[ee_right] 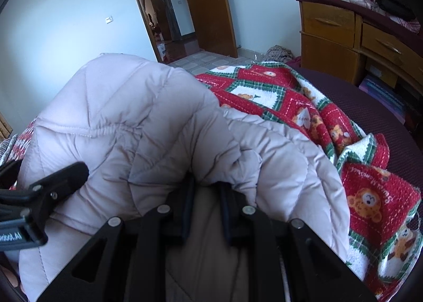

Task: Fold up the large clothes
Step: 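Carry the pink jacket bundle with both grippers toward the bed corner, then lower the jacket bundle onto the quilt and open both grippers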

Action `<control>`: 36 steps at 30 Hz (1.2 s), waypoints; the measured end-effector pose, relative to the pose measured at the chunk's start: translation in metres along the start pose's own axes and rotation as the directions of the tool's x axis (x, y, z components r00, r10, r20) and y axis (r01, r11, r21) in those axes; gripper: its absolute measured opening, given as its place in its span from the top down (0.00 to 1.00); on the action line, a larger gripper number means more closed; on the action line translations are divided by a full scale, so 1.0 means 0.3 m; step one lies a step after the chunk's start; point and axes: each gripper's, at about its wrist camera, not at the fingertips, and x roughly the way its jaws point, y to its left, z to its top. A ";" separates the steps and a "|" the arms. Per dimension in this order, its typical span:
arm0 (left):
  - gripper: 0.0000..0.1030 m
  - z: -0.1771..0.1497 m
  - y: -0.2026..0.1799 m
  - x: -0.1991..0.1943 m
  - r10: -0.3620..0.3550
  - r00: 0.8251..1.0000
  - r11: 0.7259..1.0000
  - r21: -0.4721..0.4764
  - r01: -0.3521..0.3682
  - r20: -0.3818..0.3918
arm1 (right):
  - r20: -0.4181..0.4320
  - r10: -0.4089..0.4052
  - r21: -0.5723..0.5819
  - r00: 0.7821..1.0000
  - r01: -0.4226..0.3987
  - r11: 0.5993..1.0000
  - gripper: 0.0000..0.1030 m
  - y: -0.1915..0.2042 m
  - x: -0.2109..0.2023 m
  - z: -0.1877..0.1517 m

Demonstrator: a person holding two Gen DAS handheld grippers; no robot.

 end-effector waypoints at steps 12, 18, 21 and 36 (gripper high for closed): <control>0.00 -0.036 -0.047 0.024 0.087 0.995 0.993 0.076 -0.090 0.041 | 0.083 -0.157 -0.060 0.984 0.162 0.985 0.74 0.086 -0.213 -0.067; 0.01 -0.021 0.003 -0.030 -0.018 0.999 0.999 0.046 0.020 -0.034 | 0.093 -0.161 0.005 0.983 0.161 0.987 0.71 0.068 -0.263 -0.111; 0.01 -0.064 0.048 -0.167 -0.040 0.999 0.999 0.018 0.039 0.023 | 0.135 -0.116 0.069 0.984 0.107 0.992 0.48 0.044 -0.366 -0.112; 0.01 -0.457 -0.063 -0.653 0.042 0.986 0.992 0.111 -0.060 0.160 | 0.172 -0.057 0.075 0.983 0.045 0.996 0.12 0.006 -0.781 -0.474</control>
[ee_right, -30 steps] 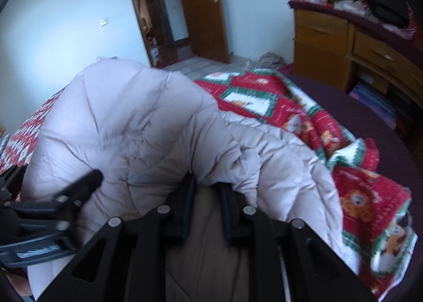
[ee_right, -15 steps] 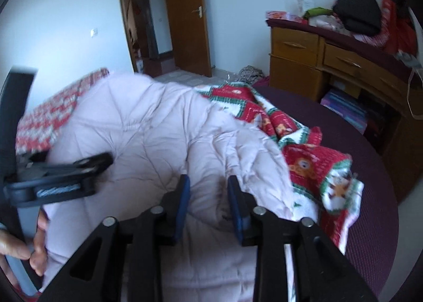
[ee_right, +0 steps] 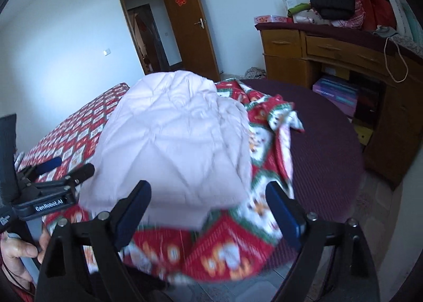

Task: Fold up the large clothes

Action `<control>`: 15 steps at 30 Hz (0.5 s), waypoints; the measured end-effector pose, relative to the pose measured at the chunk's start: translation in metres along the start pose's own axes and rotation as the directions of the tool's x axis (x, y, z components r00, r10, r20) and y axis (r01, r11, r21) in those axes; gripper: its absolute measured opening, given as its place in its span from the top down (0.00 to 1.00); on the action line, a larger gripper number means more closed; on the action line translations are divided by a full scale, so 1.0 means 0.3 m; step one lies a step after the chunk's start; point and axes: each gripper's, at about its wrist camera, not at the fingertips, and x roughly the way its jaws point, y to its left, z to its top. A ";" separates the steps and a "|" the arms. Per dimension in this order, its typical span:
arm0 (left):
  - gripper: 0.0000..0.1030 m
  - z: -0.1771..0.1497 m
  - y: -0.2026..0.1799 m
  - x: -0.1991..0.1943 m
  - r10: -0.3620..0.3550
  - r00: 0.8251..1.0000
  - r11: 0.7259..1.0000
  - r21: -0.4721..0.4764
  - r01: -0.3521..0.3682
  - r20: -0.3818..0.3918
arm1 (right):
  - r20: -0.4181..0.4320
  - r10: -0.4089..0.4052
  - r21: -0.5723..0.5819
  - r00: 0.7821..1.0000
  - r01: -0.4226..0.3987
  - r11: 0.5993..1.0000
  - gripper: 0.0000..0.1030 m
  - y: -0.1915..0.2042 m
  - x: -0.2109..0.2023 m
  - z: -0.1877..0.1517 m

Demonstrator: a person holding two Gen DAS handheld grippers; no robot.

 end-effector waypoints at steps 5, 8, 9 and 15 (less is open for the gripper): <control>0.01 -0.033 -0.046 -0.155 -0.001 0.999 1.000 0.010 0.000 0.044 | 0.065 -0.022 -0.008 0.998 0.022 1.000 0.06 0.009 -0.131 -0.046; 0.01 -0.054 -0.066 -0.237 0.046 0.997 0.999 0.006 -0.047 0.065 | 0.065 -0.005 -0.016 0.998 0.006 1.000 0.05 0.028 -0.182 -0.054; 0.01 -0.064 -0.072 -0.269 0.084 0.994 0.996 0.002 -0.084 0.072 | 0.064 -0.001 -0.029 0.998 0.003 1.000 0.05 0.041 -0.201 -0.053; 0.01 -0.099 -0.082 -0.404 0.121 0.986 0.992 -0.040 -0.117 0.115 | 0.142 0.011 -0.064 0.990 -0.002 0.998 0.00 0.063 -0.346 -0.081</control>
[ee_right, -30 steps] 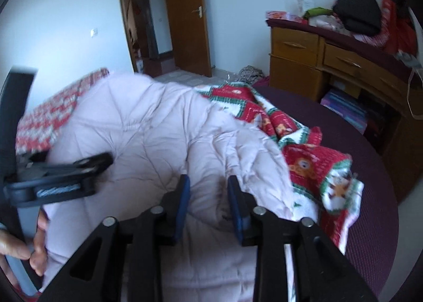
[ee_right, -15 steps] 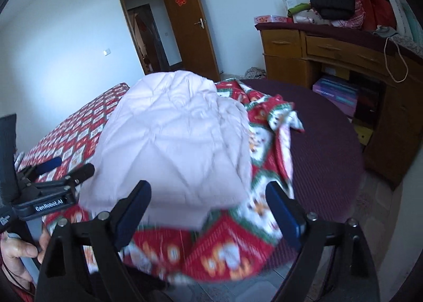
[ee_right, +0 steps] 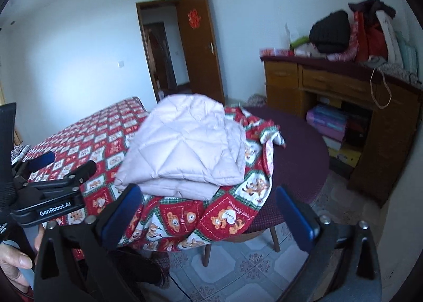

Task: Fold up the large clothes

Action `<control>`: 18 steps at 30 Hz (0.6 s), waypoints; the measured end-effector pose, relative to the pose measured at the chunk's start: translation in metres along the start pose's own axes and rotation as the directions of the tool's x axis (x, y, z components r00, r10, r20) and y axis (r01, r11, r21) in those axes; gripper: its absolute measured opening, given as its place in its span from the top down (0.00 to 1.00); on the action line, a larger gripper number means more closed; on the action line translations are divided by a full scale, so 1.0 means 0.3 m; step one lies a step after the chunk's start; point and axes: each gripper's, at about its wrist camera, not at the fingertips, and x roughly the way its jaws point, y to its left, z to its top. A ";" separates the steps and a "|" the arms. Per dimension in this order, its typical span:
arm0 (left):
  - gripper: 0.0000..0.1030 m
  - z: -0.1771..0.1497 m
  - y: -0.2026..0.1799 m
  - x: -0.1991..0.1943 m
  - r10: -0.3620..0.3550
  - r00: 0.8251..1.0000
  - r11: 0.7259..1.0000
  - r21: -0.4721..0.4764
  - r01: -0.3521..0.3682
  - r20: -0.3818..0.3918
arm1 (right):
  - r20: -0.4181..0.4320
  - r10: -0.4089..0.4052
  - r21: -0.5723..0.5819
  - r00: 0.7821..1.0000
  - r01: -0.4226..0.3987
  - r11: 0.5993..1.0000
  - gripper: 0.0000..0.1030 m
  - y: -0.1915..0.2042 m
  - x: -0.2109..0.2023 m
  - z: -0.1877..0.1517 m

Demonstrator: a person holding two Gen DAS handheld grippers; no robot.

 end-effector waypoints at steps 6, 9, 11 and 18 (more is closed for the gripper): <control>0.01 -0.012 -0.018 -0.072 -0.054 0.997 0.998 -0.028 0.052 -0.048 | 0.003 -0.004 -0.007 1.000 0.004 1.000 0.00 0.011 -0.066 -0.018; 0.01 -0.017 -0.028 -0.111 -0.068 0.996 0.997 -0.031 0.066 -0.056 | 0.044 -0.022 -0.016 0.999 0.022 1.000 0.00 0.014 -0.099 -0.009; 0.01 -0.014 -0.028 -0.140 -0.052 0.998 0.998 -0.034 0.051 -0.032 | 0.077 -0.012 0.005 0.997 0.012 1.000 0.00 0.011 -0.124 0.004; 0.01 -0.001 0.010 -0.240 -0.016 0.995 0.997 -0.070 0.023 0.098 | 0.178 0.016 0.003 0.984 -0.017 1.000 0.00 0.043 -0.187 0.034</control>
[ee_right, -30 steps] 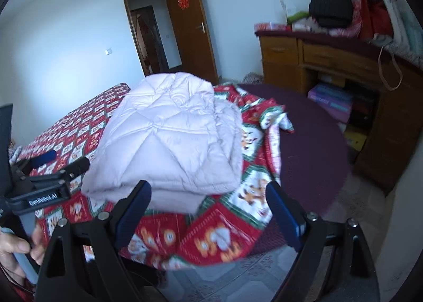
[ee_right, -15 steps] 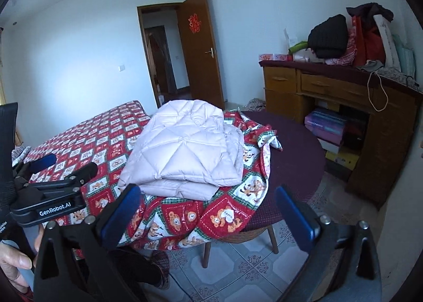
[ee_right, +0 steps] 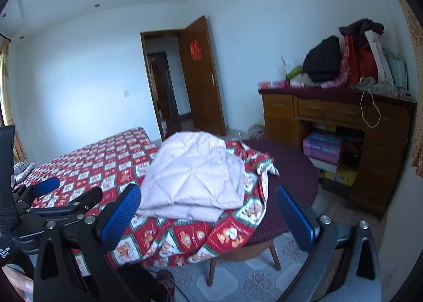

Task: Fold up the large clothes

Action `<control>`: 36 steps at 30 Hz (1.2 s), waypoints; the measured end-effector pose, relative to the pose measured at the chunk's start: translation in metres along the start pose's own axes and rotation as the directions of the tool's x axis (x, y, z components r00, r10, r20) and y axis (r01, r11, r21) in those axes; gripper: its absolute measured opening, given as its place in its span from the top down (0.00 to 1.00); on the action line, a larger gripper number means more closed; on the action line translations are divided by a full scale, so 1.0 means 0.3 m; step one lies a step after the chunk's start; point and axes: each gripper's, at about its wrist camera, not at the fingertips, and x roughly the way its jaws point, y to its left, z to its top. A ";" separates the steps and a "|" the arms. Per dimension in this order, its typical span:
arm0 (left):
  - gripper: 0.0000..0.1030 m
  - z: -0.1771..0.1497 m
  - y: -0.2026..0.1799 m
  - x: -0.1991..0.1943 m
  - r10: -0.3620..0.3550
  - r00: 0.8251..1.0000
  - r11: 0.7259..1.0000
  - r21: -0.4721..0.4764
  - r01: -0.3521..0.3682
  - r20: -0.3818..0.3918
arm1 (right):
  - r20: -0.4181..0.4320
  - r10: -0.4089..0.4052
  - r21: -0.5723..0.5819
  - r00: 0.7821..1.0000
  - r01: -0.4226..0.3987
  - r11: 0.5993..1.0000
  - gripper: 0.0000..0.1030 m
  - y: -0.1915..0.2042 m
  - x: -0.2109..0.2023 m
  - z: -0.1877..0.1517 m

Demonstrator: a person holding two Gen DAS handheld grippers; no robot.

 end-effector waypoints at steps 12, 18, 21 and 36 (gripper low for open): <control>0.01 0.000 0.018 -0.031 0.009 1.000 1.000 -0.016 -0.008 0.027 | 0.025 0.009 -0.035 1.000 -0.008 0.999 0.00 0.041 -0.009 -0.007; 0.01 -0.002 0.023 -0.034 0.010 1.000 1.000 -0.019 -0.010 0.029 | 0.032 0.005 -0.028 0.999 -0.004 1.000 0.00 0.035 -0.011 -0.004; 0.01 -0.002 0.023 -0.035 0.010 0.999 1.000 -0.020 -0.010 0.031 | 0.032 0.009 -0.027 0.999 -0.008 1.000 0.00 0.033 -0.012 0.000; 0.01 0.000 0.012 -0.029 0.027 0.999 1.000 -0.016 -0.027 0.033 | 0.034 0.012 -0.022 0.999 -0.011 1.000 0.00 0.031 -0.014 0.010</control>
